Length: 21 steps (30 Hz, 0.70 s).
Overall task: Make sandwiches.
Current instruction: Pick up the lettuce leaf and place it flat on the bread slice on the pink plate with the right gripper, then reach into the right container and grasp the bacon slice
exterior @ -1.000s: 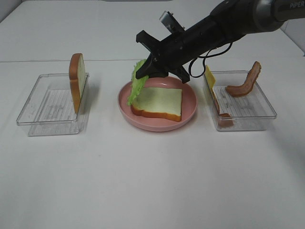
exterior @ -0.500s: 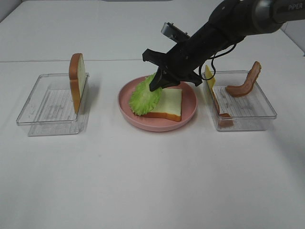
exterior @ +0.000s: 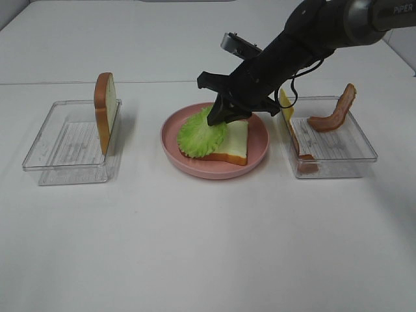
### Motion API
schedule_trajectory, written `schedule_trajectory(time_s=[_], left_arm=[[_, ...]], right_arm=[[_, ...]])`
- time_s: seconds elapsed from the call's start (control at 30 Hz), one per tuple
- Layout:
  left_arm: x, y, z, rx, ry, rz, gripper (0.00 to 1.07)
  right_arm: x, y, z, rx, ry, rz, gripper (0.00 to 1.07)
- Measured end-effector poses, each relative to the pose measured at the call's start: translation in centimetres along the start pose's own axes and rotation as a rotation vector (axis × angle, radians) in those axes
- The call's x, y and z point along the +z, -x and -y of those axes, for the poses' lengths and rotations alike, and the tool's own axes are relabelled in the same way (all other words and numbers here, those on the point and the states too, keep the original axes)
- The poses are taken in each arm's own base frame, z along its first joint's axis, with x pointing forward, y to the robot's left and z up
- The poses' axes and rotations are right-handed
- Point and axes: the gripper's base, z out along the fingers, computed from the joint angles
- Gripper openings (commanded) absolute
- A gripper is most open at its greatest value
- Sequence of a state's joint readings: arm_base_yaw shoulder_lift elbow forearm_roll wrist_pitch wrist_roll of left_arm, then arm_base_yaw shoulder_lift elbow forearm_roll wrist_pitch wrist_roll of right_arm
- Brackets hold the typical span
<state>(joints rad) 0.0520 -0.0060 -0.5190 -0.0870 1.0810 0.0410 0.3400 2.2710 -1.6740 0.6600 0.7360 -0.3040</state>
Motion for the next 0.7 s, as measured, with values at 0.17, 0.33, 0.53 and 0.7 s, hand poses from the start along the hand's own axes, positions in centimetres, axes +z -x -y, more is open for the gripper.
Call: schedule_trajectory(time_s=[0.17,0.33,0.53,0.7], left_arm=[[0.0,0.0,0.0,0.0,0.0,0.0,0.98],[0.0,0.0,0.0,0.0,0.0,0.0,0.98],[0.0,0.0,0.0,0.0,0.0,0.0,0.98],[0.0,0.0,0.0,0.0,0.0,0.0,0.98]], right_arm=[[-1.1,0.4,-0.3,-0.041,-0.022,0.021,0.81],[-3.2,1.1,-1.3,-0.095,-0.033,0.047,0.86],[-6.4,1.2,-2.7,-0.137,-0.045,0.035,0.86],[-10.3,1.3,-3.7,-0.192,-0.136,0.058,0.86]])
